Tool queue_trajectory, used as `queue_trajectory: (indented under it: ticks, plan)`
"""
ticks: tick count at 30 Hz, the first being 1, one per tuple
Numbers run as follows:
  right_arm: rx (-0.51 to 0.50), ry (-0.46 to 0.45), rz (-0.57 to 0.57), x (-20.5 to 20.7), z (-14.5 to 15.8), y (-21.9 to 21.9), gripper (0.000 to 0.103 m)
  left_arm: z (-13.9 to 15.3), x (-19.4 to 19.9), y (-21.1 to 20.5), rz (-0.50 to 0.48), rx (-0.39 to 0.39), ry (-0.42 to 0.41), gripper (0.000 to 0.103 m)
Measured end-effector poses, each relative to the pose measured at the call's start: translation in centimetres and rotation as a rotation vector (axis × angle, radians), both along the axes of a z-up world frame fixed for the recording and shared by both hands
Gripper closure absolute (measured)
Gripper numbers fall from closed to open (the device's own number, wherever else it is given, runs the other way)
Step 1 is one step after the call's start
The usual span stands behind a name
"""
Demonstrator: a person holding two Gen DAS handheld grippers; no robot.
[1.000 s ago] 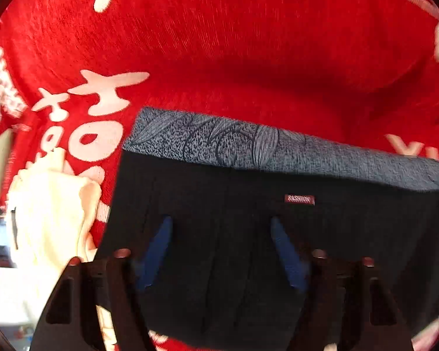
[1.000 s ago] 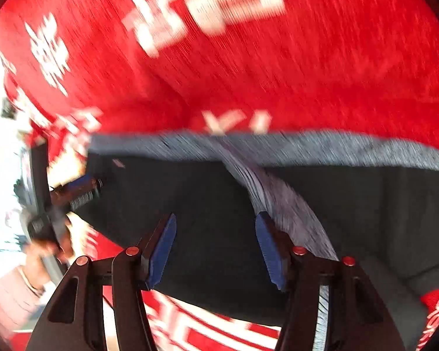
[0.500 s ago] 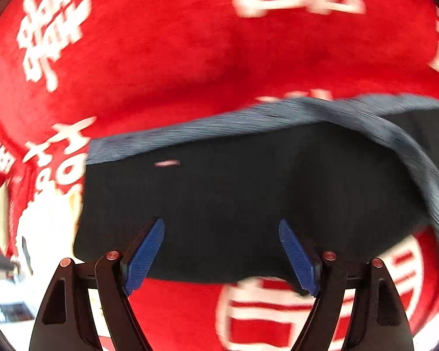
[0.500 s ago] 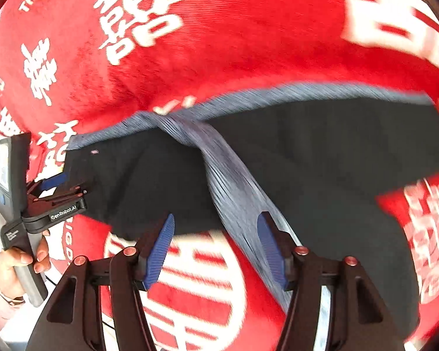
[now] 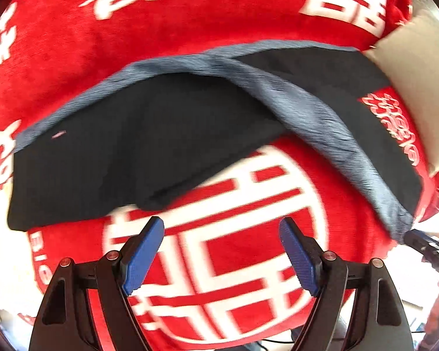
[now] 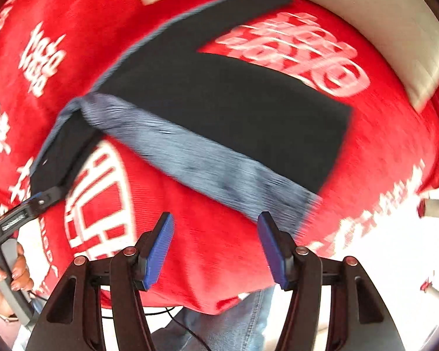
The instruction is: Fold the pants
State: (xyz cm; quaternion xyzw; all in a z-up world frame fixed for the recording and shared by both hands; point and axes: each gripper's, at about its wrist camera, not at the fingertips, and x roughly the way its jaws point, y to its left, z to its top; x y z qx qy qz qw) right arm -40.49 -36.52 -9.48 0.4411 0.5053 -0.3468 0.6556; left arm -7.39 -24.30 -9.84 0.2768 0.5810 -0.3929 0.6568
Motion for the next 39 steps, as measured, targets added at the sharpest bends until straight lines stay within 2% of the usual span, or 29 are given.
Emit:
queue_trajectory:
  ticks: [3, 7, 11, 13, 14, 15, 16, 17, 18, 19, 21, 22, 28, 30, 32, 35, 38, 39]
  plan:
    - [0.003, 0.005, -0.036, -3.0, -0.9, -0.8, 0.040, -0.8, -2.1, -3.0, -0.031, -0.026, 0.055, 0.021]
    - [0.063, -0.033, -0.029, -5.0, -2.8, -1.5, 0.040, -3.4, -3.5, -6.9, 0.001, -0.028, 0.153, 0.021]
    - [0.123, -0.155, -0.007, -6.0, -3.6, -2.6, 0.040, -5.7, -4.3, -9.2, 0.050, -0.008, 0.232, 0.021]
    - [0.134, -0.197, 0.006, -5.8, -3.9, -3.2, 0.046, -6.6, -4.8, -10.0, 0.077, 0.004, 0.259, 0.021]
    - [0.151, -0.215, 0.013, -5.5, -4.1, -3.5, 0.056, -7.0, -5.0, -10.5, 0.095, 0.010, 0.258, 0.021]
    - [0.179, -0.227, 0.023, -5.2, -4.4, -3.9, 0.083, -7.0, -5.2, -10.6, 0.105, 0.004, 0.249, 0.021]
    - [0.208, -0.237, 0.034, -5.0, -4.6, -4.1, 0.100, -6.9, -5.3, -10.9, 0.108, -0.007, 0.251, 0.021]
    - [0.257, -0.238, 0.054, -4.6, -4.9, -4.4, 0.100, -6.8, -5.4, -11.2, 0.108, -0.014, 0.259, 0.023]
    - [0.271, -0.246, 0.070, -4.6, -4.6, -4.8, 0.100, -6.6, -5.5, -11.6, 0.107, -0.022, 0.271, 0.036]
    - [0.274, -0.260, 0.092, -4.3, -4.0, -5.2, 0.100, -6.5, -5.6, -12.0, 0.103, -0.030, 0.290, 0.059]
    - [0.252, -0.287, 0.143, -3.6, -2.1, -6.3, 0.100, -6.4, -5.7, -13.2, 0.101, -0.025, 0.330, 0.072]
    - [0.234, -0.307, 0.166, -3.2, -0.8, -7.3, 0.100, -6.0, -5.7, -13.7, 0.112, -0.029, 0.332, 0.072]
    - [0.095, -0.386, 0.270, 1.1, 6.2, -16.2, 0.101, -2.0, -3.1, -16.9, 0.187, -0.129, 0.297, 0.072]
    - [0.040, -0.387, 0.306, 2.7, 7.8, -18.9, 0.101, -0.6, -1.8, -18.3, 0.214, -0.173, 0.274, 0.072]
    - [-0.022, -0.357, 0.351, 5.3, 8.8, -22.5, 0.101, 1.0, -0.1, -19.7, 0.244, -0.207, 0.218, 0.072]
    - [-0.050, -0.315, 0.359, 7.5, 8.2, -27.5, 0.100, 2.3, 2.4, -21.2, 0.286, -0.211, 0.115, 0.072]
    - [-0.052, -0.246, 0.366, 10.7, 5.5, -32.5, 0.100, 2.0, 3.9, -21.6, 0.315, -0.161, 0.015, 0.070]
    - [-0.045, -0.219, 0.368, 11.5, 4.3, -33.6, 0.100, 1.5, 4.2, -21.5, 0.324, -0.128, -0.015, 0.054]
